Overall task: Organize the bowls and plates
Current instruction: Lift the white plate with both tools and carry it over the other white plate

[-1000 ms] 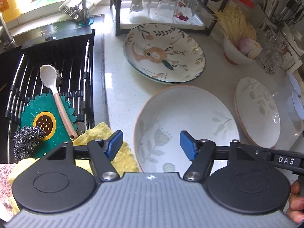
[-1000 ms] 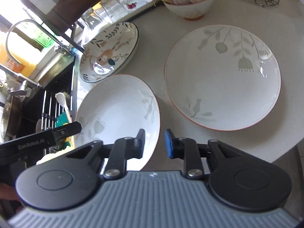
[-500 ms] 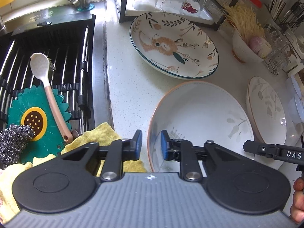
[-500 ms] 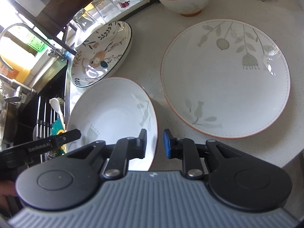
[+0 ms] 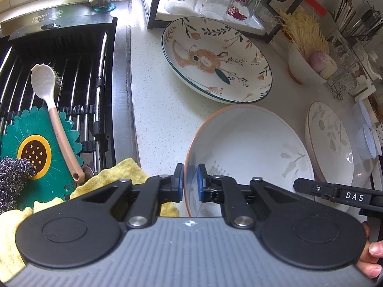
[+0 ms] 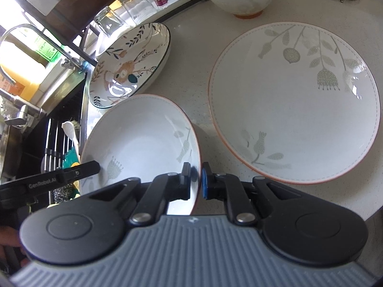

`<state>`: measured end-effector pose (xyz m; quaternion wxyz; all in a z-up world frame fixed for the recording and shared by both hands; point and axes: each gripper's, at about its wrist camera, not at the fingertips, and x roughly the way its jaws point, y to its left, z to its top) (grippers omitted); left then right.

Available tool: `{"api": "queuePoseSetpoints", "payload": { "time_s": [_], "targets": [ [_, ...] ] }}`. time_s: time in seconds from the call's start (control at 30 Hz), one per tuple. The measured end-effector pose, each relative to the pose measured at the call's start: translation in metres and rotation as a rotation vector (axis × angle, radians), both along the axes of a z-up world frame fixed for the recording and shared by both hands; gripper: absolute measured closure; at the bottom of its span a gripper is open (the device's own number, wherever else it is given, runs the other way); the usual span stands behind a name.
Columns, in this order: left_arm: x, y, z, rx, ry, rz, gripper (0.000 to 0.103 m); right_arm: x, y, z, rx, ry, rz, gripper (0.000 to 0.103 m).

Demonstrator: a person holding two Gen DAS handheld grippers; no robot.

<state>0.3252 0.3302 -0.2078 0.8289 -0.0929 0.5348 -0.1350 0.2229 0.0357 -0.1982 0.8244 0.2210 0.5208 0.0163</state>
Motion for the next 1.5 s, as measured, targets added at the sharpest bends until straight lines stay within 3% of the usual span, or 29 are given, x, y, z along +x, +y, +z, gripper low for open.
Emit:
{"api": "queuePoseSetpoints", "payload": {
  "time_s": [0.37, 0.8, 1.5],
  "targets": [
    [-0.006, 0.007, 0.016, -0.014, -0.001, 0.03, 0.091, 0.0, 0.004, 0.015, -0.009, -0.035, 0.055, 0.091],
    [-0.008, 0.003, 0.059, -0.006, -0.063, -0.013, 0.091, -0.007, 0.001, 0.051, -0.006, -0.109, 0.071, 0.091],
    [0.005, -0.049, 0.097, -0.035, -0.134, -0.082, 0.091, -0.015, -0.044, 0.085, -0.049, -0.223, -0.024, 0.091]
  ]
}}
